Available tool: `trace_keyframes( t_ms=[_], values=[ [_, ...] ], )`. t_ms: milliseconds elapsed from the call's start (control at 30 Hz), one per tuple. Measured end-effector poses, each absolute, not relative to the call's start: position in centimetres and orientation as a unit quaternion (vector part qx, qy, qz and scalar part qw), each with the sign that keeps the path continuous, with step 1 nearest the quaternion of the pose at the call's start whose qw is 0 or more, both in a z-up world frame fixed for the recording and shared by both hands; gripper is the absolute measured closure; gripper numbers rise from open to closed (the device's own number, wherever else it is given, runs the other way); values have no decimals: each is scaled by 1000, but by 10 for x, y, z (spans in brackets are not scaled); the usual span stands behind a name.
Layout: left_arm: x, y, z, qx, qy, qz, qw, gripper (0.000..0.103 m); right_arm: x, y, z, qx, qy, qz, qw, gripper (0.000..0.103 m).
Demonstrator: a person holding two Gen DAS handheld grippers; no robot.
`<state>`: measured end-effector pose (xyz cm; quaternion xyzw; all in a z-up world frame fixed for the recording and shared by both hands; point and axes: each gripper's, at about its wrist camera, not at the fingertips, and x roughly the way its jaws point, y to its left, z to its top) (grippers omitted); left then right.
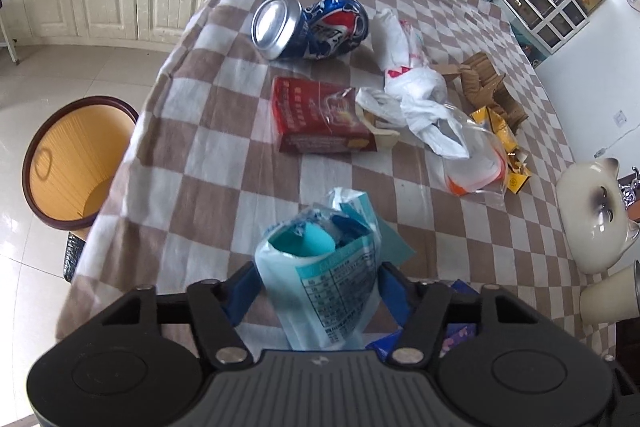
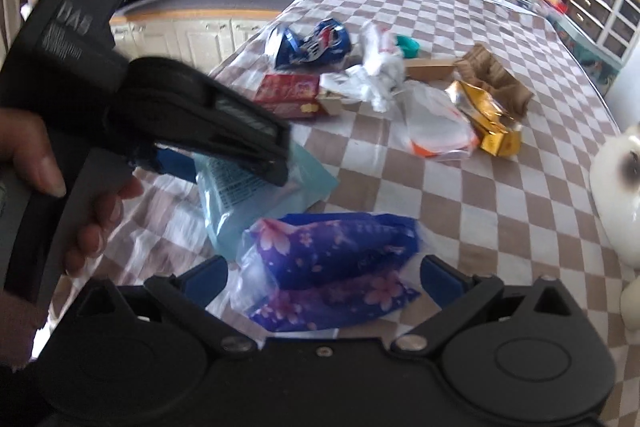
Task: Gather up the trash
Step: 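Grasp the teal wrapper bag with the left tool while the right tool grasps the blue floral wrapper, then carry the teal bag and blue wrapper in both tools over the wastebasket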
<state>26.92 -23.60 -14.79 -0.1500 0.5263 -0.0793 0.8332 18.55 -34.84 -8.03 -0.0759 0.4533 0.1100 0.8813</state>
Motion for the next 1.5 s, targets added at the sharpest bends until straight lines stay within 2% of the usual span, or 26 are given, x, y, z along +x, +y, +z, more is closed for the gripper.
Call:
trace_keyframes(
  t_ms=[133, 433, 667, 800, 900, 967, 1100, 1167, 1267, 1367, 1500],
  values=[
    [267, -237, -146, -150, 521, -78, 837, 50, 186, -352, -91, -93, 468, 86, 875, 0],
    [256, -232, -123, -126, 488, -83, 860, 53, 184, -443, -79, -21, 468, -11, 883, 0],
    [239, -236, -97, -65, 454, -75, 885, 53, 190, -492, -65, 194, 470, 10, 861, 0],
    [230, -237, -84, -39, 434, -73, 897, 53, 211, -479, -76, 260, 475, -11, 841, 2],
    [226, -238, -77, -27, 429, -69, 900, 53, 226, -475, -91, 301, 482, -48, 821, 13],
    [224, -237, -74, -21, 428, -63, 901, 53, 236, -473, -101, 326, 494, -65, 804, 28],
    [221, -230, -69, -22, 426, -54, 903, 53, 240, -463, -111, 324, 503, -65, 799, 39],
    [220, -225, -68, -25, 424, -49, 904, 53, 239, -459, -112, 321, 502, -55, 801, 57],
    [220, -216, -66, -31, 421, -44, 905, 53, 236, -456, -109, 320, 497, -37, 806, 73],
    [222, -207, -64, -34, 419, -47, 906, 53, 232, -452, -100, 303, 482, -18, 822, 81],
    [228, -191, -63, -34, 417, -60, 906, 53, 228, -442, -86, 281, 460, -5, 843, 84]
  ],
)
